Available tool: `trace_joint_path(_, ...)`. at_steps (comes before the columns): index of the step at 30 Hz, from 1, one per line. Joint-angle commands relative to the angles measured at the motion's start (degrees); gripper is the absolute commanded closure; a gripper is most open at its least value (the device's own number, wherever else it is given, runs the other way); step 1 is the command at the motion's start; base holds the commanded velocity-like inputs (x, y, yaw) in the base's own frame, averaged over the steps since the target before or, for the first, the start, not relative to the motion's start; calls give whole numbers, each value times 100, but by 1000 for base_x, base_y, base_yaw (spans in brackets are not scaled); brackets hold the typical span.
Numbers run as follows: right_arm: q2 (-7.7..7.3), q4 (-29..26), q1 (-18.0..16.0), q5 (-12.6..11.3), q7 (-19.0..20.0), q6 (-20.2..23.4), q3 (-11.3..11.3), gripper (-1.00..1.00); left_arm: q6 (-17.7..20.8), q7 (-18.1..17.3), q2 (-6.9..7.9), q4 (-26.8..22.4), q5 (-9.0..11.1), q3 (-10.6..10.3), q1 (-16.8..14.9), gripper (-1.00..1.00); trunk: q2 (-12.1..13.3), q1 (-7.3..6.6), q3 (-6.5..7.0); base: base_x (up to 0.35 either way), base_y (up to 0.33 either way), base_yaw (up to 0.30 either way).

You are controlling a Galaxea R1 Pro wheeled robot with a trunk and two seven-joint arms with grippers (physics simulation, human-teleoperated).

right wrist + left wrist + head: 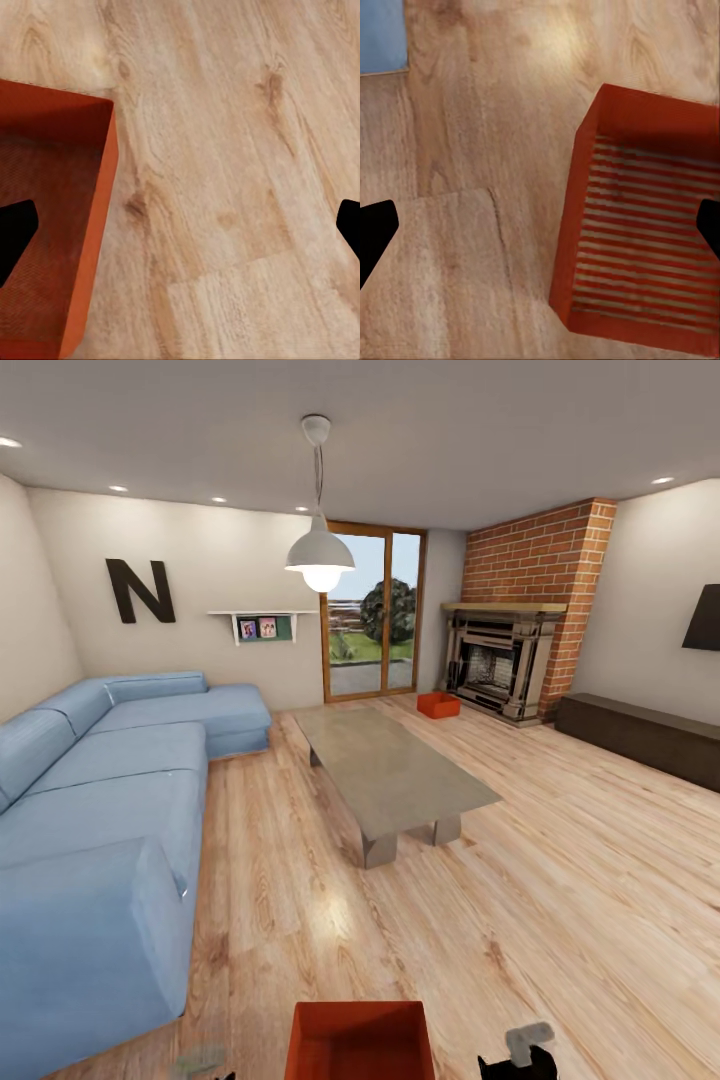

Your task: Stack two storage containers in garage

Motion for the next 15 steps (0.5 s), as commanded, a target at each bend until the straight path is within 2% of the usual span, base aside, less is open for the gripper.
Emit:
trace_joint_path(1, -6, 4, -146, -13, 102, 188, -6, -100, 353, -21, -80, -270, -102, -107, -39, -100, -4, 0, -7, 0, 0, 0)
trace_joint_path(2, -7, 3, -264, -74, 187, 366, -9, -100, 658, -13, -155, -454, -221, -249, -106, -100, -4, 0, -7, 0, 0, 0)
trace_joint_path(3, -7, 1, -313, -102, 223, 444, -10, -100, 806, -9, -196, -518, -285, -315, -155, -100, -4, 0, -7, 0, 0, 0)
trace_joint_path(5, -2, -4, -436, -175, 323, 637, -12, -100, 1336, 0, -369, -662, -561, -513, -414, -100, -4, 0, -7, 0, 0, 0)
trace_joint_path(8, 9, 0, -503, -219, 383, 717, -9, -100, 1842, -5, -542, -744, -967, -629, -732, -100, -4, 0, -7, 0, 0, 0)
trace_joint_path(10, 11, 1, -516, -224, 394, 726, -4, -100, 1953, 22, -588, -758, -1059, -650, -823, -100, -4, 0, -7, 0, 0, 0)
trace_joint_path(15, 31, 2, -523, -232, 399, 739, 17, -100, 2006, 160, -592, -766, -1110, -659, -869, -100, -4, 0, -7, 0, 0, 0)
